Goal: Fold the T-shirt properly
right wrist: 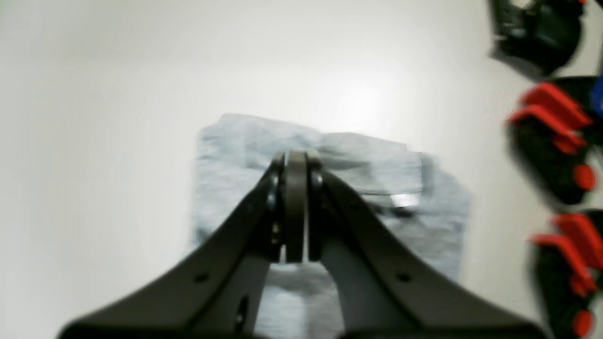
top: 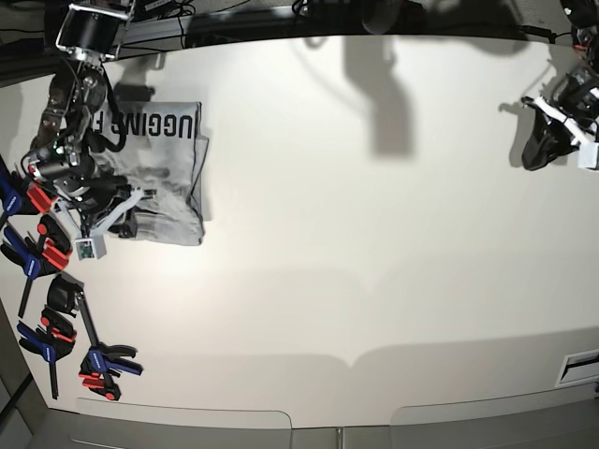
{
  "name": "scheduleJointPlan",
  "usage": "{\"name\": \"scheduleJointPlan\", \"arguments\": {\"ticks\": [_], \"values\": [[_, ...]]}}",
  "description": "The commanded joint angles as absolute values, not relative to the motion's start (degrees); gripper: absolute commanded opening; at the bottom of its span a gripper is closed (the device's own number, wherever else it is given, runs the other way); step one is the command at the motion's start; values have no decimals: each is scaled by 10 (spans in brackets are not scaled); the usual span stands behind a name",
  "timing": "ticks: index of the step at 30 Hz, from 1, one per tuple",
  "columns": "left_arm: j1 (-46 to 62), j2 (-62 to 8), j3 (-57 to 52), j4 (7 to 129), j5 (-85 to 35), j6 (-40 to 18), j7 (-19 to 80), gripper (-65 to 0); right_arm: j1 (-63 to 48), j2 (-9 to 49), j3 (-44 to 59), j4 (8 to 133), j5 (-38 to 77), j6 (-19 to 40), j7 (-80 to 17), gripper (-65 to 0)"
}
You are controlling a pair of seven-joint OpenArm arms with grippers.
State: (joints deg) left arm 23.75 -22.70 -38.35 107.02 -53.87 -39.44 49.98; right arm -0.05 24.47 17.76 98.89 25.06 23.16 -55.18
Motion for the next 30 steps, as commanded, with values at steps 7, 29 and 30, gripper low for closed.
{"name": "scheduleJointPlan", "arguments": {"ticks": [7,29,30], "values": [[326,-204,-425,1208,-545,-400,492,-650,-76,249,180,1063,359,286,-545,-650],[532,-59,-495,1254,-562,-400,515,-650,-401,176,180,1224,530,386,-615,-650],[540,-57,-495,1254,-562,-400,526,-650,-415,176,180,1224,529,386,-615,-650]]}}
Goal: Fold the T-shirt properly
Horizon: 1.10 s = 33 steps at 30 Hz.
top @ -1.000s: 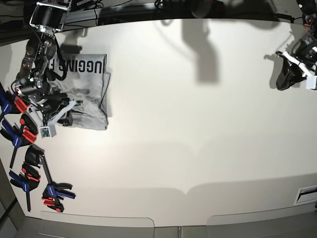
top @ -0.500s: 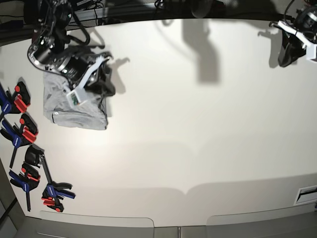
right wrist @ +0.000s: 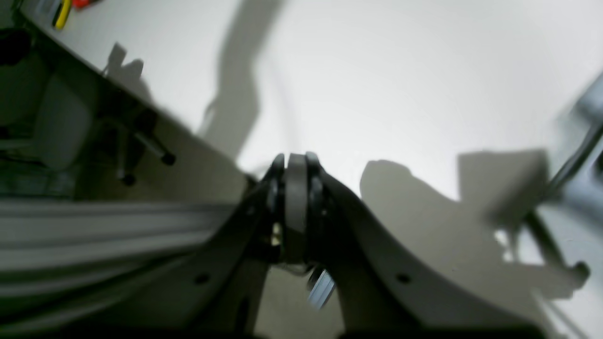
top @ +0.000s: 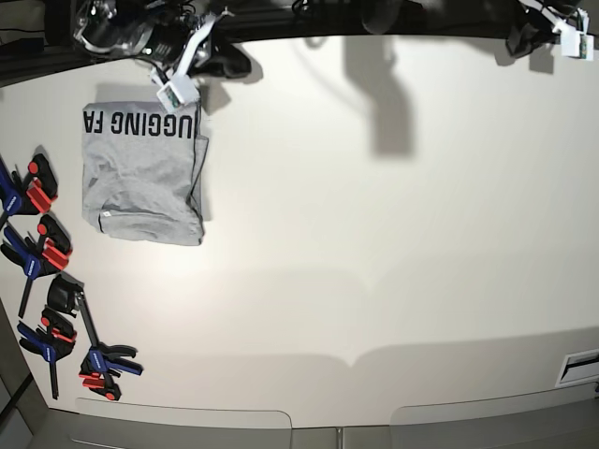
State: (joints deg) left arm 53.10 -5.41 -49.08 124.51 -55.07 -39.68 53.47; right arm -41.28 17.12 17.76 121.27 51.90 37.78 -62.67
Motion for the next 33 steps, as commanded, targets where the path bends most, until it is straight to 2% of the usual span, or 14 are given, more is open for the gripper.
{"name": "scheduleJointPlan", "arguments": {"ticks": [1,13,19,23,26,30,33], "values": [[550,-54,-495,1254,-562,-400,537,-650,-430,176,180,1224,529,386,-615,-650],[647,-45,-494,1249,-586,-400,579,-650,-587,167,172,1216,529,385,-613,-650],[648,-52,-450,1153,-553,-400,570,-650,-600,167,112,1101,514,385,-589,-650],[644,-81,-374,1028,-478,-400,481,-650,-586,169,43,961,435,381,-498,-650],[618,-104,-316,924,-402,-400,411,-650,-545,168,-10,854,399,372,-469,-650],[549,-114,-252,782,-293,-400,320,-650,-464,168,-76,726,342,285,-442,-650],[490,-113,-221,676,-206,-400,212,-650,-395,168,-122,647,294,204,-398,-650]]}}
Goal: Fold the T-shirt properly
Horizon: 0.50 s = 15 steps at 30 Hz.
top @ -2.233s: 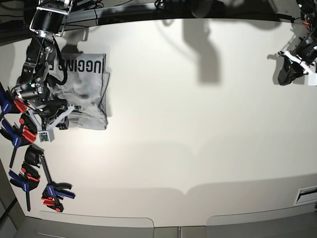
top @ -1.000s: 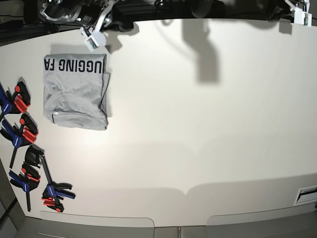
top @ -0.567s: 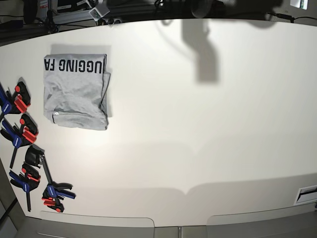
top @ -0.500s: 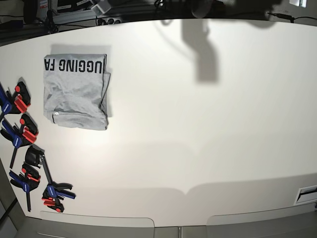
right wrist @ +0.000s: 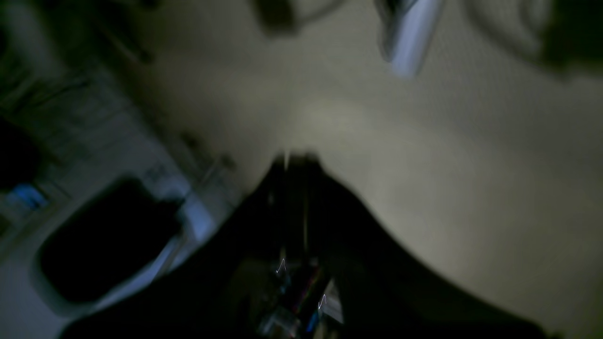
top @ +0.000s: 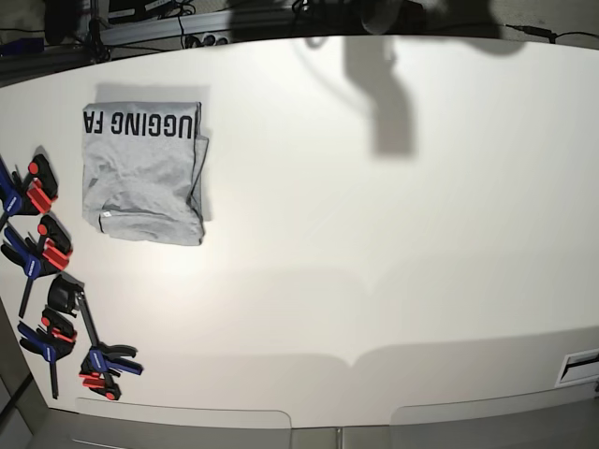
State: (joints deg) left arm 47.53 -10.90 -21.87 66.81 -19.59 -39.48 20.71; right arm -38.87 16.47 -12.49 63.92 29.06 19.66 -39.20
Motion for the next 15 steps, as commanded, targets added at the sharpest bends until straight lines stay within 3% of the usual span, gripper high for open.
{"name": "scheduleJointPlan", "arguments": {"ticks": [1,5,11,15], "values": [[471,-113,-213,642,-178,-400,177,-650,-374,168,-136,623,285,172,-370,-650],[406,-113,-193,529,-94,-400,106,-650,-301,168,-187,527,271,66,-263,-650],[339,-112,-193,437,-75,-249,103,-650,-199,140,-222,384,333,-18,-225,-650],[315,-107,-193,420,-73,-201,103,-650,-143,110,-222,299,369,-30,-225,-650]]}}
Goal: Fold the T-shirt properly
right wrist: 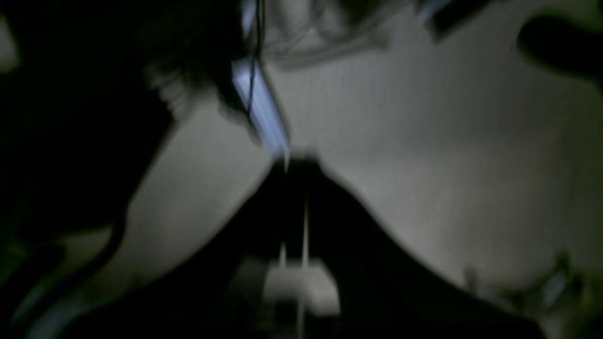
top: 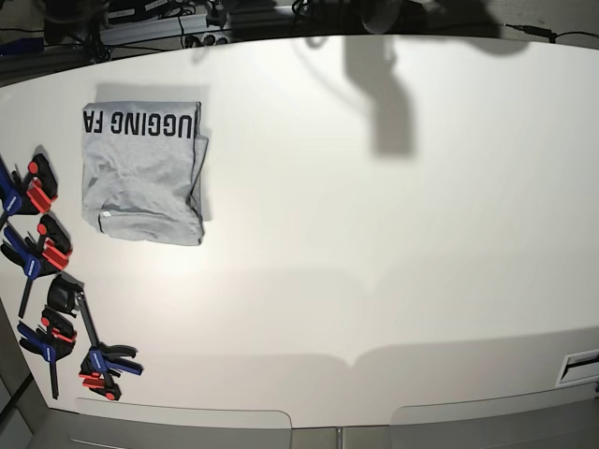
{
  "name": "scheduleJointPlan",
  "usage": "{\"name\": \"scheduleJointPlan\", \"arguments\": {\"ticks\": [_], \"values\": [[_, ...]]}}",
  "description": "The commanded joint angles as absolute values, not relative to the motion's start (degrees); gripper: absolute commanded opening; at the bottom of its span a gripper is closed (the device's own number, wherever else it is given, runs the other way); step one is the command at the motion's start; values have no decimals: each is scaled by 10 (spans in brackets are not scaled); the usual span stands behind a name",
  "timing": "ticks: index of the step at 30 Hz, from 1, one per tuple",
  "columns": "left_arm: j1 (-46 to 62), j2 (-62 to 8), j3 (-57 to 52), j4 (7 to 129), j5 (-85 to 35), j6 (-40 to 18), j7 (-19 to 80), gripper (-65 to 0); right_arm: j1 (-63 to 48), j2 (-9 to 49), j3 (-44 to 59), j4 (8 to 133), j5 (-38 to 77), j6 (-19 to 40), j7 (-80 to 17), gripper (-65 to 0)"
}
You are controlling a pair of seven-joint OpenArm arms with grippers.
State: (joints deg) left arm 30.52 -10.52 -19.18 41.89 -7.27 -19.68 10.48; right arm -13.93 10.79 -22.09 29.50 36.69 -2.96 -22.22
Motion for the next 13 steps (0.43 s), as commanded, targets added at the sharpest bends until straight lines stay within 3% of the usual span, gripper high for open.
{"name": "scheduleJointPlan", "arguments": {"ticks": [1,5,13], "values": [[312,-104,-193,419,-62,-194,103,-650,-131,103,-222,283,373,-30,-225,-650],[308,-85,-193,419,-2,-195,82,-650,-103,84,-222,246,380,-30,-225,-650],[306,-56,-193,420,0,-195,48,-650,-102,73,-222,244,382,-30,-222,-650]]}}
